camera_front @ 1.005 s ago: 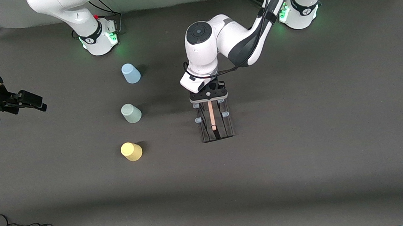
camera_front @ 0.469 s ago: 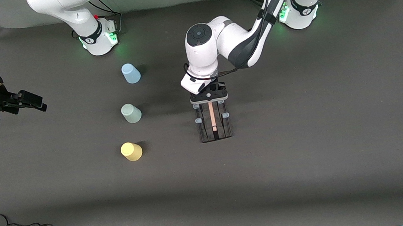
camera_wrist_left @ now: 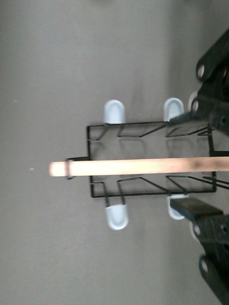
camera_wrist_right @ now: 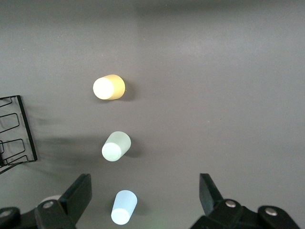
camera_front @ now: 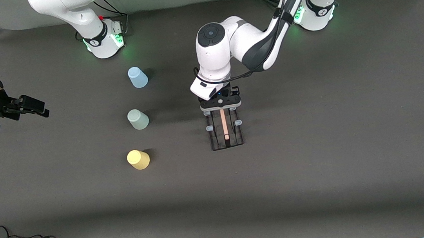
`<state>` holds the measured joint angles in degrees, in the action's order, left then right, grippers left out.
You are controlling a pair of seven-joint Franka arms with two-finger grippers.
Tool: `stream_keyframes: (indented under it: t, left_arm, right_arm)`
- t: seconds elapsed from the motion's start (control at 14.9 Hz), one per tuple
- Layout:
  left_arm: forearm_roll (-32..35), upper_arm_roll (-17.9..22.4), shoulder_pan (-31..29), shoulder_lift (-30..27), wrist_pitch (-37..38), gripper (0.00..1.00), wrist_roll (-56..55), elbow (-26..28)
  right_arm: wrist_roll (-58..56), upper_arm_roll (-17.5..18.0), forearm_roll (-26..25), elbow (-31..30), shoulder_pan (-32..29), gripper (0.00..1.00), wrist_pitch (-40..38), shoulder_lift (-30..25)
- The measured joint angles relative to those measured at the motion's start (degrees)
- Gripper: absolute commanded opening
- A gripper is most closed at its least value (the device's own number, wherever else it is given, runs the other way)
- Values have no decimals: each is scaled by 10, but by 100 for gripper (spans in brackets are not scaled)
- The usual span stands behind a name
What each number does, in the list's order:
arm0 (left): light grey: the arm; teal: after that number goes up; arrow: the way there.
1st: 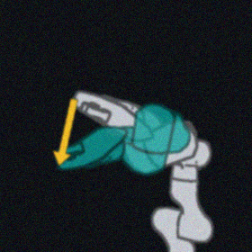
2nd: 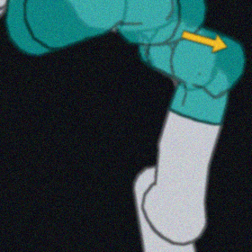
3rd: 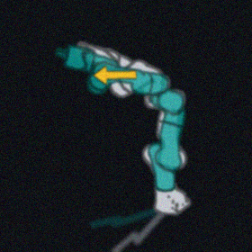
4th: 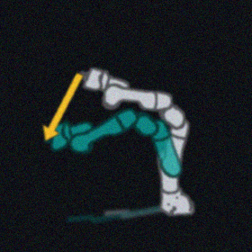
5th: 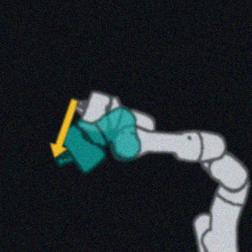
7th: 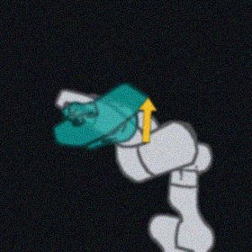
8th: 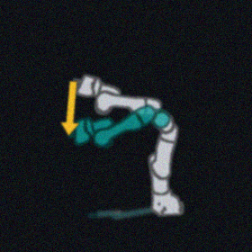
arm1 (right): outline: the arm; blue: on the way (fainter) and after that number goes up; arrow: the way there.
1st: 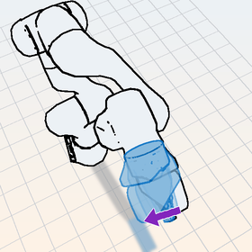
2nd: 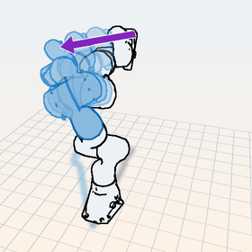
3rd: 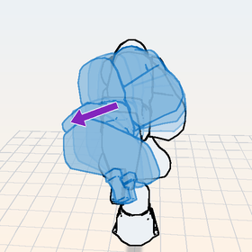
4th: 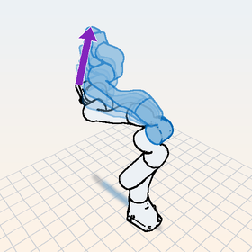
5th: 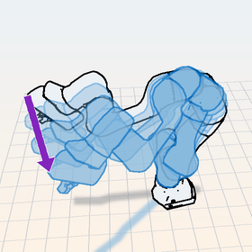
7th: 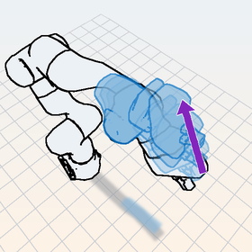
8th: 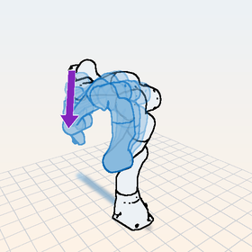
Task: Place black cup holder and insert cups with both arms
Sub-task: 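Release the rack and raise the left gripper while the right gripper reaches out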
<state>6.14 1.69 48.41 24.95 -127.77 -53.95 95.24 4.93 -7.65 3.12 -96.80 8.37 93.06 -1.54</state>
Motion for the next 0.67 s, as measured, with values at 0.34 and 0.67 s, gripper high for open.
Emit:
stream_keyframes:
  t: [0.34,0.67]
  left_arm:
    - [0,4,-60,-68,95,99,62,-28]
    - [0,6,-157,-121,203,99,182,-50]
  right_arm:
    - [36,0,0,-3,8,100,-3,0]
    - [135,2,0,-33,84,100,9,0]
